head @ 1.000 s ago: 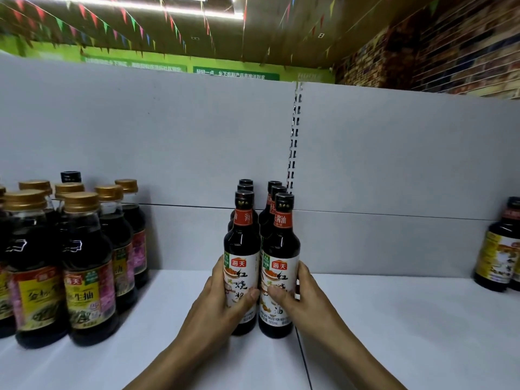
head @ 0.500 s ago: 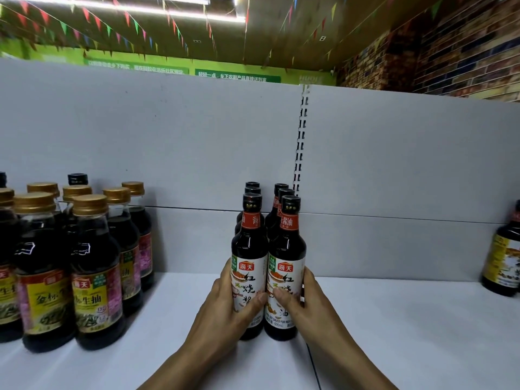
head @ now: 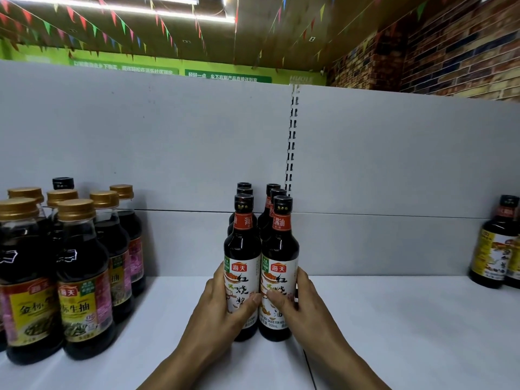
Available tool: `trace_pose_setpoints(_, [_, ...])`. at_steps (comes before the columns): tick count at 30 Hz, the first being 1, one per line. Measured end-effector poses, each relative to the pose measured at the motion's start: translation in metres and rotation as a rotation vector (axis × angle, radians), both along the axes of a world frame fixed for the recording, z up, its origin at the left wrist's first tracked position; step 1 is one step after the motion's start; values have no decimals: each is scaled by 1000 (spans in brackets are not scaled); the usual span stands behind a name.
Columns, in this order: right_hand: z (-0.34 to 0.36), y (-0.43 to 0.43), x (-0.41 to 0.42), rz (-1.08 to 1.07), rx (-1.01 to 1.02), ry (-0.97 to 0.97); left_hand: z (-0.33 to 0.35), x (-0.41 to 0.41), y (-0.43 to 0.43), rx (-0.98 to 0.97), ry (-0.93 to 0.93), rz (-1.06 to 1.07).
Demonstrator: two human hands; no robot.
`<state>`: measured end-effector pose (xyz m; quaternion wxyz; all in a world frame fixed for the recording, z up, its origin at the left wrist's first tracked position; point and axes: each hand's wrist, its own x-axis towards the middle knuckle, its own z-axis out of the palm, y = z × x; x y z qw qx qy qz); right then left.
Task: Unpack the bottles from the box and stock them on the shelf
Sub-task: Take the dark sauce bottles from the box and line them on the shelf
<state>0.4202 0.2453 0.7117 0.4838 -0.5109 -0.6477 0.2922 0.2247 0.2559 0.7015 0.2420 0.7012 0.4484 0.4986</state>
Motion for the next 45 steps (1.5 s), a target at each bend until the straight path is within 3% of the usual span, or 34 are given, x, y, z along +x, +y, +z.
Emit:
trace_pose_setpoints(16, [21, -25, 9, -38, 42, -136, 19, 5, -21, 77, 8, 185])
trace_pose_setpoints(24, [32, -63, 23, -85, -1, -276, 34, 12, -44, 448, 108, 377])
trace_pose_setpoints(29, [34, -91, 46, -126, 3, -256, 53, 31, -66, 605, 254, 233])
trace_pose_setpoints(36, [41, -137, 96, -243, 30, -205, 56, 117, -95, 513, 261, -73])
trace_pose_setpoints(45, [30, -227, 195, -427, 18, -145, 30, 237, -145, 417, 191, -306])
